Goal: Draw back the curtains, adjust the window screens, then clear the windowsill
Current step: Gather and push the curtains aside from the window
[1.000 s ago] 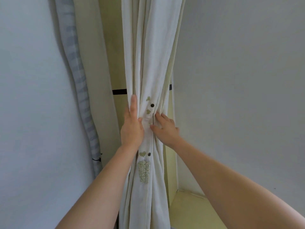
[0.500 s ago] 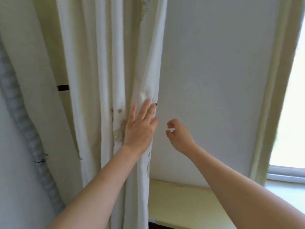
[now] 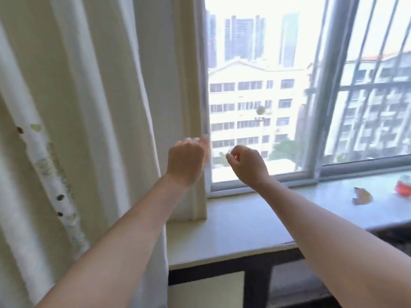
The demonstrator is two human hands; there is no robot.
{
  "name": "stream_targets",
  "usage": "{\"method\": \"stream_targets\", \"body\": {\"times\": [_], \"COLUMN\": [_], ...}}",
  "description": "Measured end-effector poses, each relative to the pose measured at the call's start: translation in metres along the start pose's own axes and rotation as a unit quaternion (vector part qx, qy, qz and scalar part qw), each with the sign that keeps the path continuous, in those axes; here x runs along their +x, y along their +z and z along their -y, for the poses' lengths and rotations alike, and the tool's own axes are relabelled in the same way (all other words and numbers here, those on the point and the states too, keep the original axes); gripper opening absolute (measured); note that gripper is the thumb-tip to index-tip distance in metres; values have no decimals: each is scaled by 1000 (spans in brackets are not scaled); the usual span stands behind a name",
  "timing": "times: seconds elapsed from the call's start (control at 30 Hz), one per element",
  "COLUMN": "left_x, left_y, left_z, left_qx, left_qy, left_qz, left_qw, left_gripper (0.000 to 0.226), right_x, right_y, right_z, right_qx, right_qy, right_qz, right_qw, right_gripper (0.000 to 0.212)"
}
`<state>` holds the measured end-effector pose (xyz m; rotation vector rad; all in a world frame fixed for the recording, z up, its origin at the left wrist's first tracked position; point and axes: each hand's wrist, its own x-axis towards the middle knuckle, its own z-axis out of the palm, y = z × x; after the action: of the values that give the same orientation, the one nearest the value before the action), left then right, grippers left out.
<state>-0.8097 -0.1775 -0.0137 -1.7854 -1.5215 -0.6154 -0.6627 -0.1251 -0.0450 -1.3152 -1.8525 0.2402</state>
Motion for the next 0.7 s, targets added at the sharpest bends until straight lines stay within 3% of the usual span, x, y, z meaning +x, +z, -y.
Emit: {"method": "stream_targets", "body": {"times": [0.1, 0.23, 0.43, 0.57, 0.7], "left_x": [13, 34, 75, 103, 139], "left_y": [9, 27, 44, 63, 81], "left_z": [-69, -155, -278, -356, -442], "left_qx": [-143, -260, -366, -419, -467], "left_qy": [-9, 20, 53, 98, 156], "left_qz": [13, 9, 39, 72, 108], "left_qw": [990, 965, 928, 900, 864], "left_gripper": [14, 16, 25, 46, 54], "right_x": [-14, -32, -48, -55, -56], "right_y": [-52, -121, -209, -253, -304], "right_z": [-48, -113, -205, -260, -323], "right_qx": [-40, -64, -94, -120, -180], "right_qy": [8, 53, 127, 157, 200], "right_qz": [-10, -29, -90, -120, -131], "right_qw": [999, 996, 983, 973, 954], "right_gripper": [35, 35, 19, 41, 48]}}
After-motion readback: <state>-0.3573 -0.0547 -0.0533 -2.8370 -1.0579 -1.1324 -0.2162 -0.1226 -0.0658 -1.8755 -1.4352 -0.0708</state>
